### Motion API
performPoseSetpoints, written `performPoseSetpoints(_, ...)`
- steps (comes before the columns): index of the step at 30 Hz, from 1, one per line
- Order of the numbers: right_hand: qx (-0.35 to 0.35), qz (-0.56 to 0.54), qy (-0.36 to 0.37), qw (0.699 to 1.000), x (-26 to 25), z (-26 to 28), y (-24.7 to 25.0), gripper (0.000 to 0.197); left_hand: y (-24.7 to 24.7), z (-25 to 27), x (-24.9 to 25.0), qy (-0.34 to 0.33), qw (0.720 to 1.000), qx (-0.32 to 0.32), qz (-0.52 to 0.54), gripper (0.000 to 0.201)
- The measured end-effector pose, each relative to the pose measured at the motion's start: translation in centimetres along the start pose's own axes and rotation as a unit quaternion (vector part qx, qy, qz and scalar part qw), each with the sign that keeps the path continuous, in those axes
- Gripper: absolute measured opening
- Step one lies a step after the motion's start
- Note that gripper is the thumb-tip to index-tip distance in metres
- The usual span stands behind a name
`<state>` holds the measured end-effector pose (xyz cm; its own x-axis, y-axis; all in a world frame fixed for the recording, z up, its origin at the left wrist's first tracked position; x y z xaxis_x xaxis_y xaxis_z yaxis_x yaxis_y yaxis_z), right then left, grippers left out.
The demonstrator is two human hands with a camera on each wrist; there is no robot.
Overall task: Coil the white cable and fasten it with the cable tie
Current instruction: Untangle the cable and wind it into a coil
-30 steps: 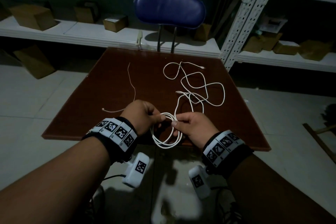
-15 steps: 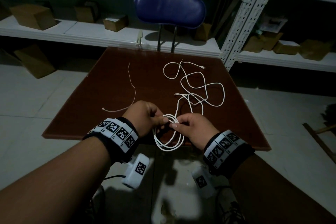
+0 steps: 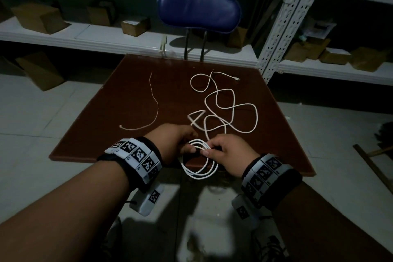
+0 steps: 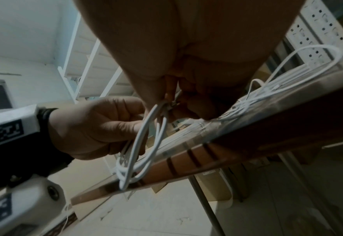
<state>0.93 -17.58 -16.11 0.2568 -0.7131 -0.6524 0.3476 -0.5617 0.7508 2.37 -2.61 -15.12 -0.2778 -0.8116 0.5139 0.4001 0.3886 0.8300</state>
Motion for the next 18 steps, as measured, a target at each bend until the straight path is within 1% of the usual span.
performPoseSetpoints(3,0.015,-0.006,-0.007,1.000,0.0,0.0,0.2,0.023,0.5,-0.1,-0.1,0.000,0.999,0.027,-0.043,0.033)
performPoseSetpoints(6,0.026,-0.013,-0.013,1.000,-0.3,0.0,0.5,0.023,0.7,0.0,-0.2,0.000,0.998,0.033,-0.045,0.031)
performPoseSetpoints(9,0.029,-0.017,-0.006,0.999,-0.6,-0.1,0.6,0.024,1.5,-0.1,-0.1,-0.004,0.997,0.053,-0.060,0.028)
performPoseSetpoints(10,0.033,-0.017,-0.003,0.999,-0.7,-0.1,0.6,0.024,1.7,-0.2,-0.1,-0.002,0.996,0.052,-0.067,0.028)
performPoseSetpoints(13,0.046,-0.029,-0.002,0.998,-0.7,-0.2,0.7,0.021,1.5,-0.3,0.4,0.003,0.992,0.017,-0.124,0.030)
performPoseSetpoints(14,0.051,-0.035,-0.004,0.998,-0.7,-0.2,0.7,0.021,1.6,-0.2,0.6,0.002,0.992,0.021,-0.128,0.029)
performPoseSetpoints(16,0.062,-0.051,-0.008,0.997,-0.7,-0.2,0.8,0.019,1.9,0.0,0.5,0.007,0.994,0.047,-0.101,0.024)
performPoseSetpoints(18,0.074,-0.097,-0.011,0.993,-0.8,-0.2,1.1,0.014,2.1,0.4,0.0,0.024,0.997,0.065,-0.038,0.018)
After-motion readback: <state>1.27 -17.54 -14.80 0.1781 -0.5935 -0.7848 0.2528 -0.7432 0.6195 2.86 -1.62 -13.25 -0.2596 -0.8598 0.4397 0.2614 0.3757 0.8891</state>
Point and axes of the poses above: each hand's wrist, its own z-axis away from the middle knuckle, its own y-axis out of the back of the hand, x = y × z, the point moved 7 cm from there along -z, towards the middle knuckle, and after that the axes turned 3 degrees about y, right-handed, at the moved point
